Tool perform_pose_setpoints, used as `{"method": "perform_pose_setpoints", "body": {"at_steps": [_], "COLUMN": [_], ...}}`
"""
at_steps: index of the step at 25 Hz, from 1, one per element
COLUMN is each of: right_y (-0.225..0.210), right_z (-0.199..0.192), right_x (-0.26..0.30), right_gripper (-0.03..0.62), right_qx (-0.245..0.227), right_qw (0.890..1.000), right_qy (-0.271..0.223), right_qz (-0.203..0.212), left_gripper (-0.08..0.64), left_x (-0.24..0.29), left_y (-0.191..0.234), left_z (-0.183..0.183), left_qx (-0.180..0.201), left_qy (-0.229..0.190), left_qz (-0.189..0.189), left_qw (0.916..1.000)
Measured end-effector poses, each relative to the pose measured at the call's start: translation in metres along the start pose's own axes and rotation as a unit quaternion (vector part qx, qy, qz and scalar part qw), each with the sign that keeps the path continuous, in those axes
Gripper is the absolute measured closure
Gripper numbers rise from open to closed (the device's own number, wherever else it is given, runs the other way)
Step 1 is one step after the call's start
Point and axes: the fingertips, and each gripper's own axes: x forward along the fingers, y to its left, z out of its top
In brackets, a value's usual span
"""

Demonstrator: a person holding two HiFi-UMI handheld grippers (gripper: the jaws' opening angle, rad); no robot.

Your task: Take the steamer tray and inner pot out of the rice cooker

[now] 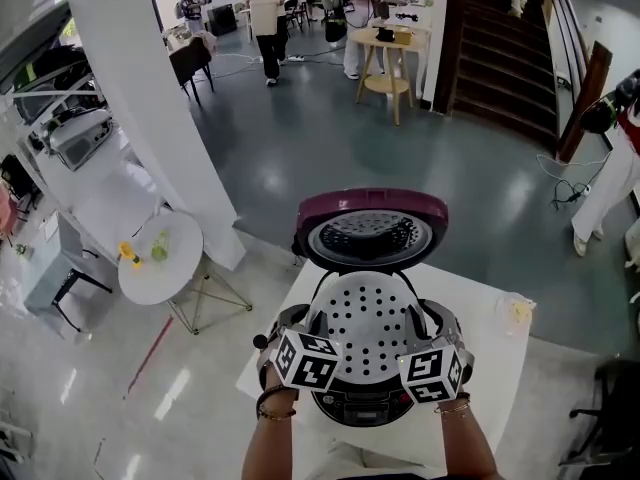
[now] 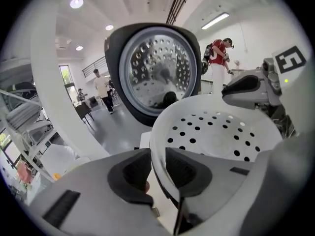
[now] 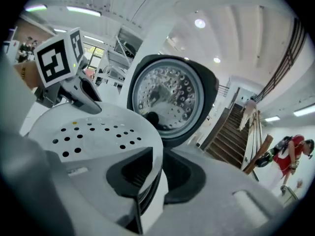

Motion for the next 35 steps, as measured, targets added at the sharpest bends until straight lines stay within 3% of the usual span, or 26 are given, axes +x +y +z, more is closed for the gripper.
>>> {"method": "perform_pose_setpoints", "body": {"at_steps": [7,11,17,23,27,31,35], "right_y": [-0.033,-0.069,-0.125,-0.178,-0.204,-0.217,-0.21], "right_z": [0.006,-0.01,-0.049,-0.116,-0.166,-0.22,-0.267], "right_x": [-0.051,-0.092,-0.159,-0.213,-0.231,-0.234,-0.207], "right_gripper": [0.534,0.538,0.545,0.548,0.548,0.548,0.552], "right_qx": [0.022,0.048,0.087,0.112,0.11,0.122,0.133], "right_qw": [0.997,0.992,0.98,0.972,0.973,0.976,0.981], "right_qy": [-0.033,-0.035,-0.036,-0.011,0.005,0.023,0.032], "right_qz": [-0.066,-0.115,-0.173,-0.205,-0.202,-0.181,-0.139], "left_gripper": [0.489,0.494,0.497,0.497,0.497,0.497,0.497], "left_x": [-0.051,-0.064,-0.073,-0.074,-0.063,-0.039,0.004], "left_y": [-0.021,-0.062,-0.145,-0.243,-0.303,-0.352,-0.376], "left_z": [0.056,0.087,0.119,0.143,0.144,0.126,0.082], "left_qx": [-0.007,0.006,0.021,0.04,0.039,0.024,-0.013], "left_qy": [-0.105,-0.143,-0.169,-0.173,-0.162,-0.134,-0.094], "left_qz": [-0.017,-0.05,-0.11,-0.148,-0.16,-0.17,-0.154], "left_qw": [0.9943,0.9884,0.9793,0.973,0.973,0.976,0.9835]}}
